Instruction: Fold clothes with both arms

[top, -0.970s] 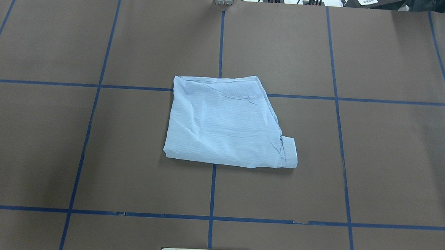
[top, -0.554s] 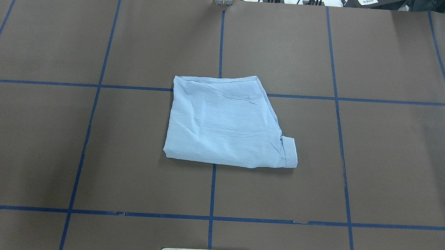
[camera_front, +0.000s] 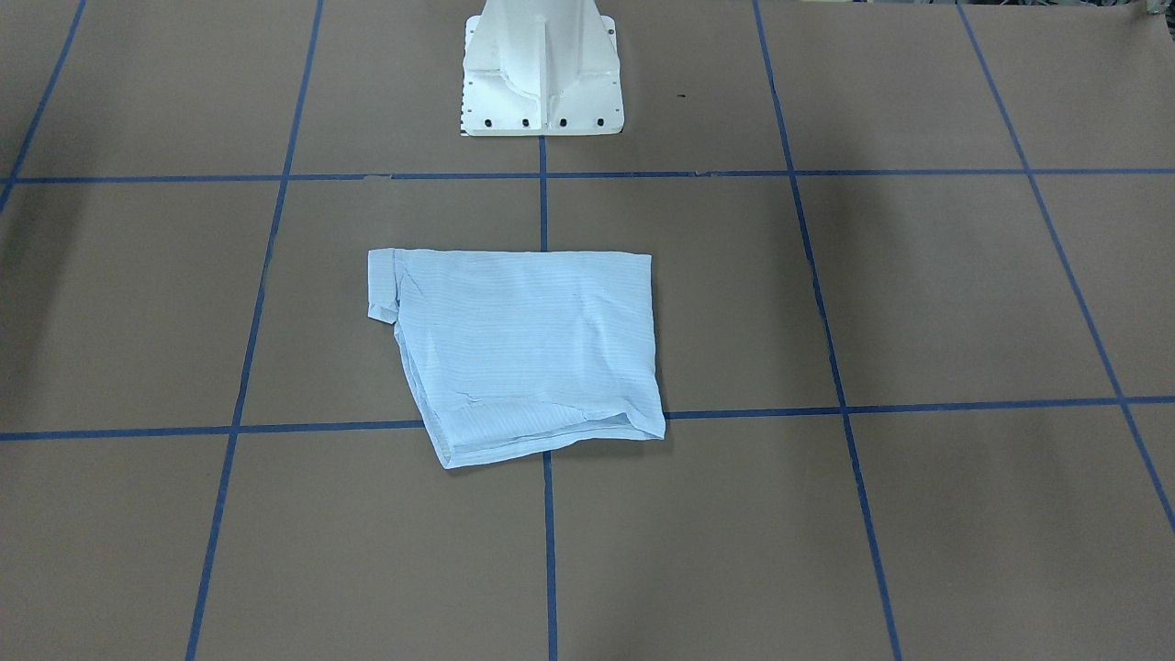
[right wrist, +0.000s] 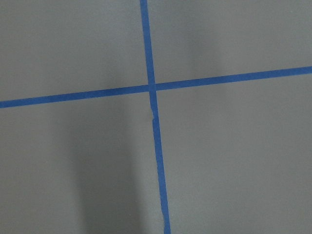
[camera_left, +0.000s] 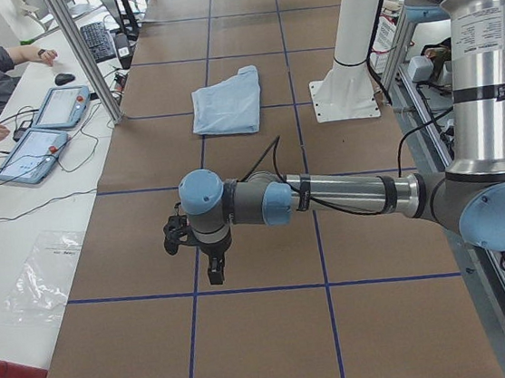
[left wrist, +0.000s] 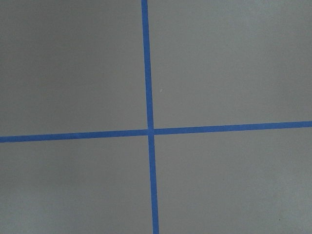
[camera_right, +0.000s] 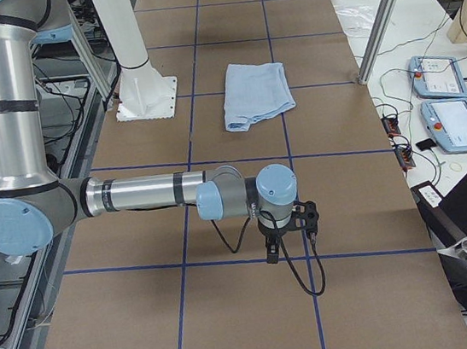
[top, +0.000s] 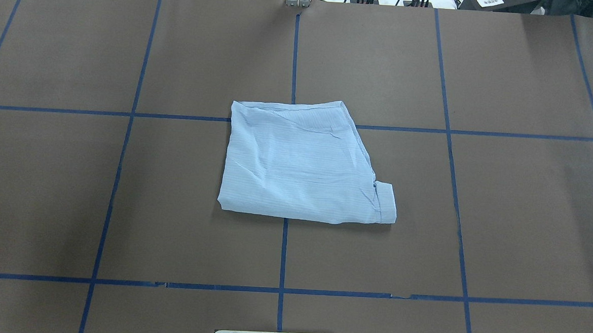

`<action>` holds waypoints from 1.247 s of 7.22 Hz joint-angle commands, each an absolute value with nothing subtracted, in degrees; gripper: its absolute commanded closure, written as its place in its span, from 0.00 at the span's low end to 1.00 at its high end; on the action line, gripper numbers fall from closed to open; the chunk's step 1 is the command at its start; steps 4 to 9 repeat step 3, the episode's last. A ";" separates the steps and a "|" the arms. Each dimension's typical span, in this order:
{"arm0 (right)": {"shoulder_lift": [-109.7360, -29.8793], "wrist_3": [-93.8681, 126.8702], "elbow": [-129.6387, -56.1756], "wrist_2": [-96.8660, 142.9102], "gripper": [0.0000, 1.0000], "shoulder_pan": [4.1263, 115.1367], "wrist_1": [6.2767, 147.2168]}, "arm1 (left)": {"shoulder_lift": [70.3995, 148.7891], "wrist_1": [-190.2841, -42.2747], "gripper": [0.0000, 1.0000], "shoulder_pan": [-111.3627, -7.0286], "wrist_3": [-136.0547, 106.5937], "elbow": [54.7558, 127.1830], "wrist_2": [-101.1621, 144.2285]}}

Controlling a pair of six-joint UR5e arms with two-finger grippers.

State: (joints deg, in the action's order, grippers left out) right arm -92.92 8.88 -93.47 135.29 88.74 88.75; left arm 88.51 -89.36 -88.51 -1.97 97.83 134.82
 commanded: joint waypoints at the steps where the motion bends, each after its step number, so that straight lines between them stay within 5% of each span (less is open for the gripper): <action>1: -92.90 8.88 -93.52 135.35 0.00 88.77 88.68 | 88.51 -89.38 0.00 -88.51 -1.85 97.74 134.82; 9: -92.81 8.96 -93.60 135.44 0.00 89.03 88.85 | 88.51 -89.38 0.00 -88.51 -1.76 97.73 134.82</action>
